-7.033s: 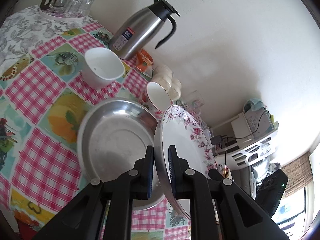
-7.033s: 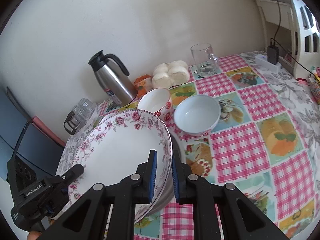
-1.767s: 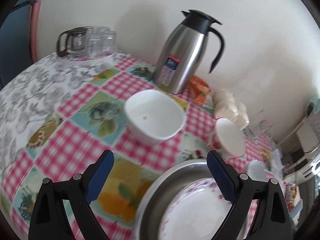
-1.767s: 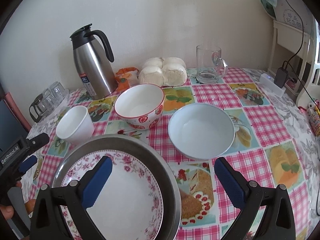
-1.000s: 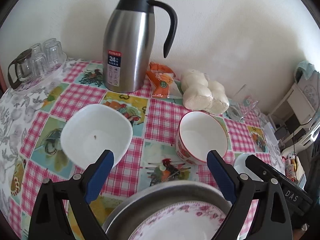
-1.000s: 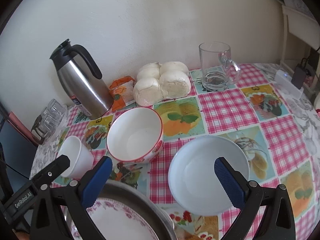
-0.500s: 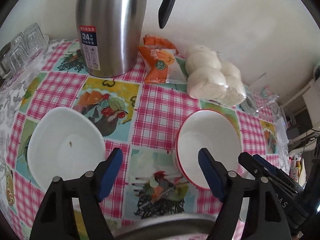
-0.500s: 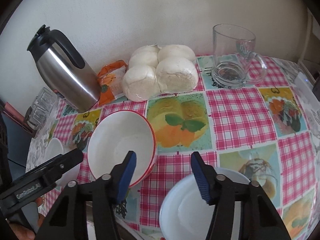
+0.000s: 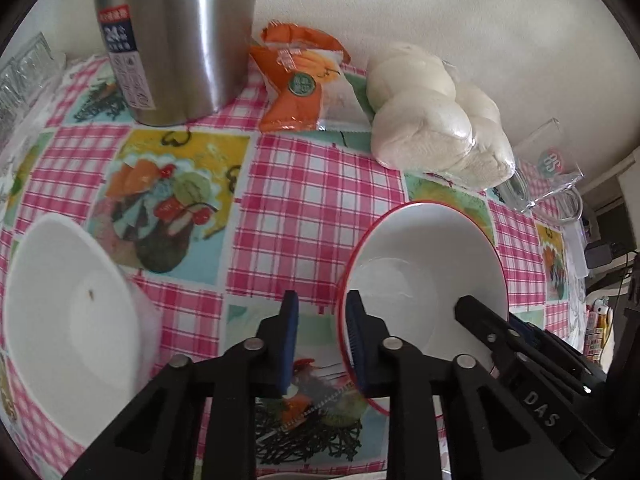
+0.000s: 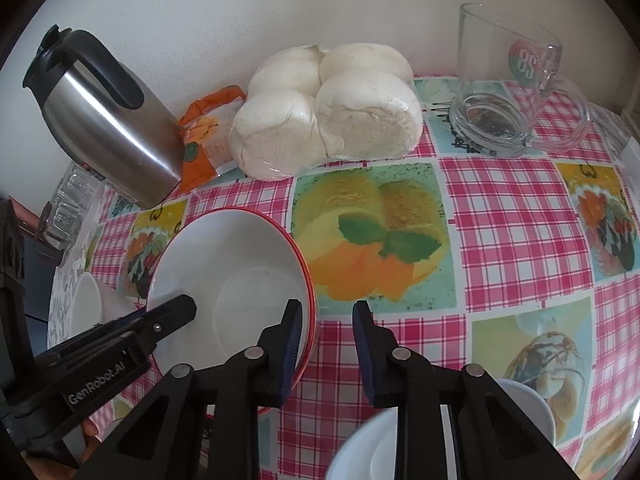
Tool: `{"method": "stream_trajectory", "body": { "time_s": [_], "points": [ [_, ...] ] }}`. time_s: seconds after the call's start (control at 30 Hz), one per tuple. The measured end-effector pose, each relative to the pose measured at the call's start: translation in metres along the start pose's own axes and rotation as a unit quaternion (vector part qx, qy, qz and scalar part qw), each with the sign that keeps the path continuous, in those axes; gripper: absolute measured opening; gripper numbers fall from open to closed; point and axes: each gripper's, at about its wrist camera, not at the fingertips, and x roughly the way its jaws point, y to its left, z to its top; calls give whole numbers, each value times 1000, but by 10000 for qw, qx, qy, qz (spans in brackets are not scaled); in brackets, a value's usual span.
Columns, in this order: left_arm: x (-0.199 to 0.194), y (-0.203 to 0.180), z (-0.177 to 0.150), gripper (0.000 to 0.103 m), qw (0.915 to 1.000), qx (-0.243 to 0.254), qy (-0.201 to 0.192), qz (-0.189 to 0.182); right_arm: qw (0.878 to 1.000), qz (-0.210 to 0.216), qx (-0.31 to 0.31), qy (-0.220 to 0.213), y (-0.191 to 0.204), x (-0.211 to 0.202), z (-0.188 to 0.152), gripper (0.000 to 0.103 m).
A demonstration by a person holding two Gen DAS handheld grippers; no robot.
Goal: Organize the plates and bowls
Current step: 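Close the right tool on the red-rimmed white bowl rim, then lift the red-rimmed bowl with the right tool over the floral plate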
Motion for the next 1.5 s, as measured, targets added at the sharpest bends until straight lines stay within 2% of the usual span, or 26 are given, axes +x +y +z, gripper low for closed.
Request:
{"method": "stream_trajectory", "body": {
  "time_s": [0.17,0.3,0.4,0.53,0.77,0.87,1.0,1.1,1.4,1.43,1.5],
  "points": [
    [8,-9,-1,12,9999,98,100,-76,9998,-122,-170,70,8,9,2,23],
    [8,-12,-4,11,9997,212,62,-45,9997,-94,-219,101,11,11,1,14],
    [2,-12,-10,11,9997,219,-2,-133,9995,-152,-273,66,13,8,-1,14],
    [-25,-15,-17,11,9989,303,-281,-215,9996,-102,-216,-154,13,-15,-6,14],
    [-99,-18,-47,11,9954,377,-831,-301,9970,-52,-392,-669,27,-85,-24,14],
    [-129,-20,-70,11,9928,416,-1079,-313,9946,-112,-496,-906,37,-117,-40,14],
    [-156,-11,-95,11,9898,265,-1295,-531,9902,-225,-643,-1223,52,-152,-67,14],
    [-174,-5,-118,11,9873,215,-1460,-588,9879,-177,-715,-1368,61,-173,-90,14],
    [-212,8,-163,11,9819,186,-1763,-673,9834,1,-728,-1662,80,-205,-145,14],
    [-215,9,-168,11,9845,155,-1654,-562,9828,27,-713,-1705,82,-208,-151,14],
    [-221,10,-176,11,9834,175,-1724,-540,9817,50,-687,-1774,84,-212,-160,14]
  ]
}}
